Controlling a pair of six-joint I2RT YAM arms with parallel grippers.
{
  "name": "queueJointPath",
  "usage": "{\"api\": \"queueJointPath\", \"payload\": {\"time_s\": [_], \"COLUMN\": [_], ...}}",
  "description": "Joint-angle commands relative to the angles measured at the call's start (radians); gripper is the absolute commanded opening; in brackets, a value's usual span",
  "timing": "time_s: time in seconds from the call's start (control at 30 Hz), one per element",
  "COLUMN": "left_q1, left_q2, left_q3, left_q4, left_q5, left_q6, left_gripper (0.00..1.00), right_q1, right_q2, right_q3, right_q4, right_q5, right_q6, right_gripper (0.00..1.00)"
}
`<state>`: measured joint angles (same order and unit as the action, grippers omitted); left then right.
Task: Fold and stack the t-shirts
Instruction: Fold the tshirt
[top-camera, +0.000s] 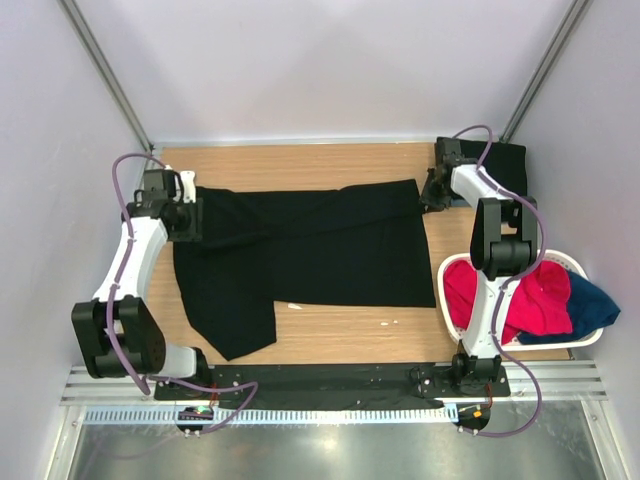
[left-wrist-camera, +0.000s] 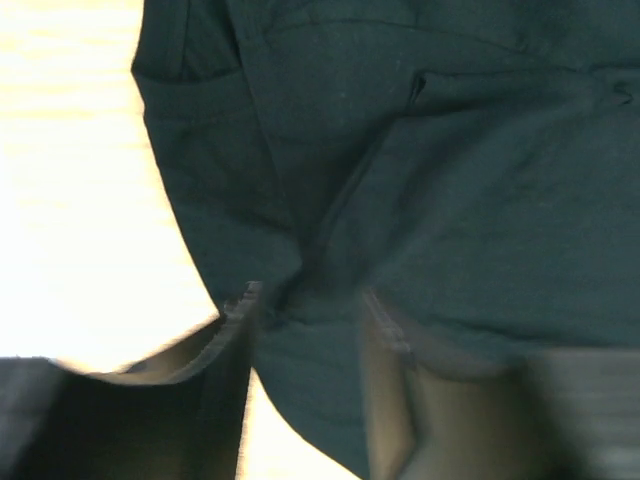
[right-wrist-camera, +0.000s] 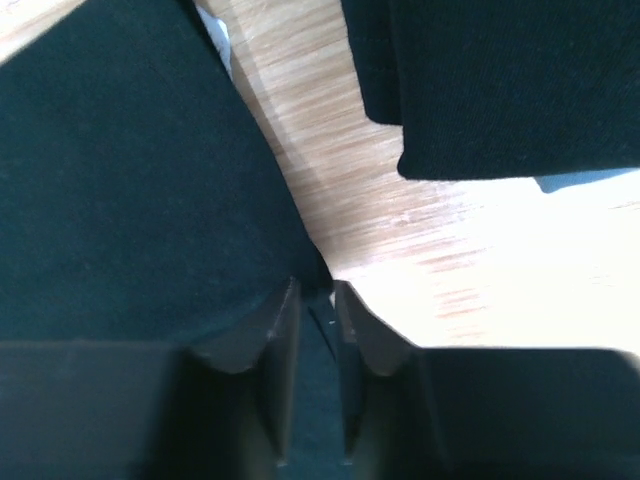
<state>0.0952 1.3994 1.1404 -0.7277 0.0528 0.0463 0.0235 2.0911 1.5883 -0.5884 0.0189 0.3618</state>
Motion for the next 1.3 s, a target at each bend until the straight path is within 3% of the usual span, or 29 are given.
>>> {"api": "queueJointPath", "payload": {"time_s": [0.0, 0.03, 0.07, 0.13, 0.27, 0.4, 0.6, 0.83, 0.93, 1.27], "left_q1": [-0.003, -0.003, -0.003, -0.003, -0.005, -0.003, -0.003, -0.003, -0.003, 0.018], "left_q2": [-0.051, -0.063, -0.071, -0.082, -0.028, 0.128, 0.367, 0.582, 0.647, 0.720], "left_q3": [0.062, 0.076, 0.094, 0.139, 0.151, 0.186, 0.281, 0.393, 0.430, 0.404], "left_q4": [-0.038, -0.038, -0.032, 0.000, 0.114, 0.192, 0.322, 0.488, 0.505, 0.458], "left_q5": [0.025, 0.035, 0.047, 0.070, 0.085, 0.038, -0.105, -0.114, -0.151, -0.252], "left_q6": [-0.039, -0.064, -0.095, -0.131, -0.297, -0.460, -0.572, -0.649, -0.668, -0.741], "left_gripper": [0.50, 0.60, 0.65, 0.85, 0.95, 0.93, 0.86, 0.72, 0.68, 0.65], "right_q1": [-0.007, -0.007, -0.008, -0.008, 0.009, 0.081, 0.214, 0.217, 0.217, 0.191], "right_q2": [-0.063, -0.071, -0.075, -0.097, -0.129, -0.126, -0.059, 0.072, 0.109, 0.144], "right_q3": [0.074, 0.084, 0.094, 0.131, 0.186, 0.236, 0.210, 0.219, 0.217, 0.141], "right_q4": [-0.059, -0.068, -0.077, -0.099, -0.088, -0.062, 0.053, 0.177, 0.203, 0.246], "right_q5": [-0.048, -0.056, -0.066, -0.085, -0.119, -0.117, -0.033, 0.044, 0.064, 0.161], "right_q6": [-0.033, -0.043, -0.053, -0.058, -0.046, -0.041, -0.027, 0.052, 0.063, 0.150], "right_gripper": [0.32, 0.36, 0.46, 0.50, 0.59, 0.63, 0.63, 0.62, 0.62, 0.62]}}
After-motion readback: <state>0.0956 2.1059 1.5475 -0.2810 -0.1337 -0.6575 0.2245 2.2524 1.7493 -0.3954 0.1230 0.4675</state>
